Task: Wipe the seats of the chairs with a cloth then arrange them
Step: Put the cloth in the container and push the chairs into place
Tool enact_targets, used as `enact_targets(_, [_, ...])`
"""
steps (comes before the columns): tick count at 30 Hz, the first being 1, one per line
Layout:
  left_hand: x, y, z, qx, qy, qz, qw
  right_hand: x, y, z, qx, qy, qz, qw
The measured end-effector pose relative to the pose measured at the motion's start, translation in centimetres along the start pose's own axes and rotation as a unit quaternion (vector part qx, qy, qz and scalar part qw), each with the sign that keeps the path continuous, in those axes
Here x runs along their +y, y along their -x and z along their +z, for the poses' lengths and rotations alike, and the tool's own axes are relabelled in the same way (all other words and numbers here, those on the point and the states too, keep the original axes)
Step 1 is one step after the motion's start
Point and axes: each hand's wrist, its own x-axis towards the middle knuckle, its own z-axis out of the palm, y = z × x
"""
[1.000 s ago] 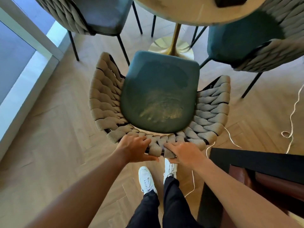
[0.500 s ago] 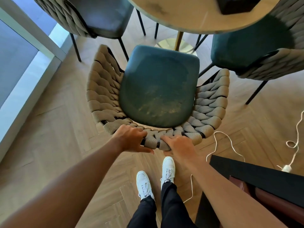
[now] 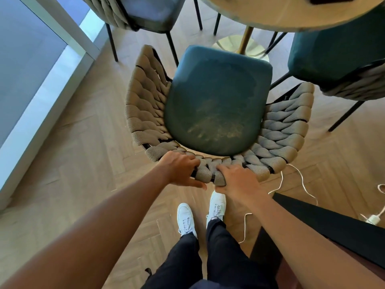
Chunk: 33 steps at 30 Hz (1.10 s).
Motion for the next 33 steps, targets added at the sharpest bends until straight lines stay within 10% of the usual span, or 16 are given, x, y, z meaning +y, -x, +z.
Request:
enact_targets(16, [-2.8,3.4,-2.7,-0.058,0.081,0.025,0.995,-3.8,0.0,-4.3,-0.158,-0.030,0.081,0.984])
enact_targets(33, [-27.0,19.0,-12.8,0.033,0.092,-0.093,0.991,-29.9,-8.3,-14.6,-0.001,-0.209,0.087,0.974])
